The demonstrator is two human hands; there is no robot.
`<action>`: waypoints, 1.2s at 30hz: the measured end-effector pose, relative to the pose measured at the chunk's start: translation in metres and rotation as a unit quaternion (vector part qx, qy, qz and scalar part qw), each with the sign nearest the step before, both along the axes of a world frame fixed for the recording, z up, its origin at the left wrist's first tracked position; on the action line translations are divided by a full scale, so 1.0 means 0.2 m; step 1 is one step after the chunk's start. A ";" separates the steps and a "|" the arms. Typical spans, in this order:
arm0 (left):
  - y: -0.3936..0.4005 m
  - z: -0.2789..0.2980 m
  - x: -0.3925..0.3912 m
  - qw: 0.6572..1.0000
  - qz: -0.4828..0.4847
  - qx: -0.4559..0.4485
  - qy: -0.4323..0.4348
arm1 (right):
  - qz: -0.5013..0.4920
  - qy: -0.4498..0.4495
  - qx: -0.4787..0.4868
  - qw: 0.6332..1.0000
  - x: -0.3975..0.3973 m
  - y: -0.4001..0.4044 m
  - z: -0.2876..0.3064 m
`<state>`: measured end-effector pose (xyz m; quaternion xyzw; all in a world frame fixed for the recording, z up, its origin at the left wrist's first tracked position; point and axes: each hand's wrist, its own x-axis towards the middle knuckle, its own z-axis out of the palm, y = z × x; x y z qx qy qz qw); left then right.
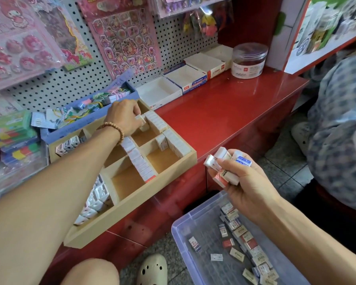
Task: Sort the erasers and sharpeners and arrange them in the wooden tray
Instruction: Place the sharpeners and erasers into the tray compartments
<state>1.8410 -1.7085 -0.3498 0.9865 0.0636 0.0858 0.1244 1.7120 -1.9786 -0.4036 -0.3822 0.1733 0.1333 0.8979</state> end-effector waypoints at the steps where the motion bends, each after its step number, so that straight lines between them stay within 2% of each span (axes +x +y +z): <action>1: 0.00 -0.01 0.01 1.000 0.004 -0.003 -0.004 | 0.001 0.000 -0.003 1.000 0.00 0.00 0.00; 12: -0.03 -0.07 0.01 0.998 -0.014 0.064 -0.022 | 0.011 0.005 0.002 1.000 0.00 0.01 0.00; 14: -0.04 -0.03 -0.02 0.994 -0.011 0.082 -0.069 | 0.014 0.003 0.005 1.000 0.00 0.01 0.01; 16: -0.12 0.03 -0.11 0.992 -0.045 -0.005 -0.118 | 0.020 -0.002 0.010 1.000 -0.01 0.02 0.02; 17: -0.19 0.05 -0.18 0.986 -0.078 -0.093 -0.111 | 0.021 -0.005 0.011 1.000 -0.02 0.02 0.03; 19: -0.33 0.08 -0.34 0.956 -0.137 -0.258 -0.028 | 0.022 -0.013 0.011 1.000 -0.03 0.03 0.05; 20: -0.39 0.07 -0.40 0.940 -0.156 -0.301 0.024 | 0.023 -0.017 0.010 1.000 -0.04 0.04 0.06; 22: -0.47 0.03 -0.51 0.926 -0.177 -0.319 0.094 | 0.031 -0.028 0.005 0.999 -0.06 0.04 0.08; 24: -0.51 0.00 -0.57 0.925 -0.175 -0.320 0.103 | 0.041 -0.041 -0.004 0.998 -0.08 0.04 0.10; 30: -0.51 0.04 -0.67 0.893 -0.148 -0.408 0.120 | 0.042 -0.038 -0.020 0.998 -0.14 0.01 0.13; 34: -0.47 0.10 -0.69 0.897 -0.127 -0.414 0.094 | 0.039 -0.013 -0.019 0.999 -0.15 0.00 0.12; 36: -0.41 0.13 -0.64 0.909 -0.098 -0.398 0.074 | 0.036 -0.009 -0.015 0.999 -0.15 0.00 0.12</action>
